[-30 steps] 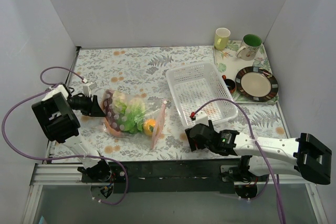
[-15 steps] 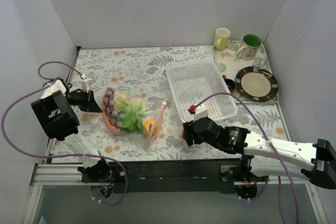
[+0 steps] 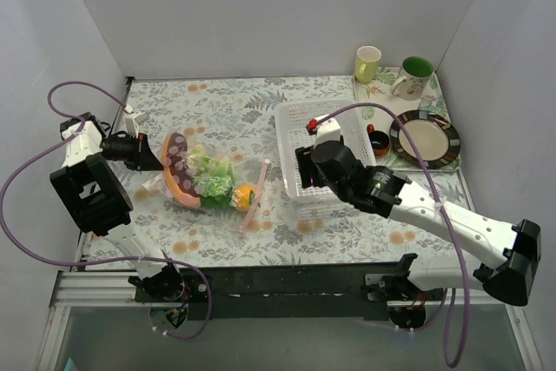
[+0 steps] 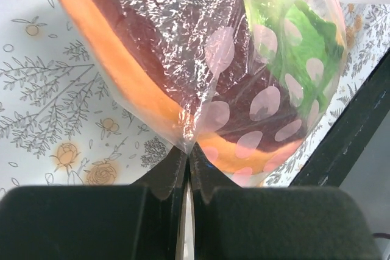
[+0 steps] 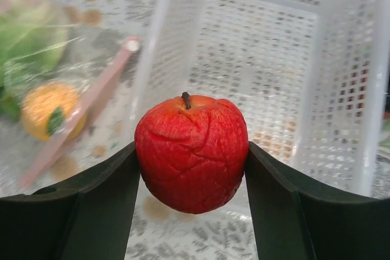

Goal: Open the zip-top bag and remove the fake food

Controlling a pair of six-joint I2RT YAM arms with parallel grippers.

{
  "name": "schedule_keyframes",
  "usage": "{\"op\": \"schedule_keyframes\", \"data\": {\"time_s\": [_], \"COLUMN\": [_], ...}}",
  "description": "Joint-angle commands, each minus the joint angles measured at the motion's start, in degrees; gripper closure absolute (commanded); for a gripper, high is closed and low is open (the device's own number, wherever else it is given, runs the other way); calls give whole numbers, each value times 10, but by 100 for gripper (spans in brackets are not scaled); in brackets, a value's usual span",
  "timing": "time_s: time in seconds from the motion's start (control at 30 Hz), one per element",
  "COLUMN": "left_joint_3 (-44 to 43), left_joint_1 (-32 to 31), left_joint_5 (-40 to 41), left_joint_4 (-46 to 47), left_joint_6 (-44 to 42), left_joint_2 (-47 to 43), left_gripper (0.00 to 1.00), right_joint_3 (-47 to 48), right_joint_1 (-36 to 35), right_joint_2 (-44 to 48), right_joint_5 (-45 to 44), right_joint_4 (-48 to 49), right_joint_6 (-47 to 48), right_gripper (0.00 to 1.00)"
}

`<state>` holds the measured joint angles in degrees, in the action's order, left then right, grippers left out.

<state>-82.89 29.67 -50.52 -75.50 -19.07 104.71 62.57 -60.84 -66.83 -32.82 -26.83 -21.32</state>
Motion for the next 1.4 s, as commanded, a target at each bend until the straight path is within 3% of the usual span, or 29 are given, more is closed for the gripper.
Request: {"op": "schedule_keyframes", "data": {"time_s": [0.0,0.03,0.1,0.17,0.37,0.47,0.73,1.03,1.37], "left_joint_3": [19,24,22,10,10,29,114,148,137], "left_joint_1": [-3,-3,-3,-3,-4,-2,0,1,-1], "left_joint_5": [-5,1,4,-13,-25,9,228,240,226], "left_joint_4": [-2,-2,-7,-21,-5,32,288,306,287], "left_joint_6": [1,1,0,2,18,32,155,156,147], "left_joint_2": [-41,-40,-39,-36,-29,-20,16,22,18], "left_gripper": [100,100,100,99,98,99,100,100,100], "right_joint_3": [-26,-27,-13,9,51,46,67,16,39], "right_joint_1": [123,139,157,160,147,98,-16,-33,-54], "right_joint_2": [-28,-36,-72,-114,-126,-108,-141,-198,-259], "right_joint_5": [-8,11,13,14,32,11,66,233,323], "right_joint_4": [77,91,106,93,65,92,116,230,304], "right_joint_6": [80,98,112,127,151,190,236,244,279], "right_gripper": [43,42,28,2,2,2,2,2,2]}}
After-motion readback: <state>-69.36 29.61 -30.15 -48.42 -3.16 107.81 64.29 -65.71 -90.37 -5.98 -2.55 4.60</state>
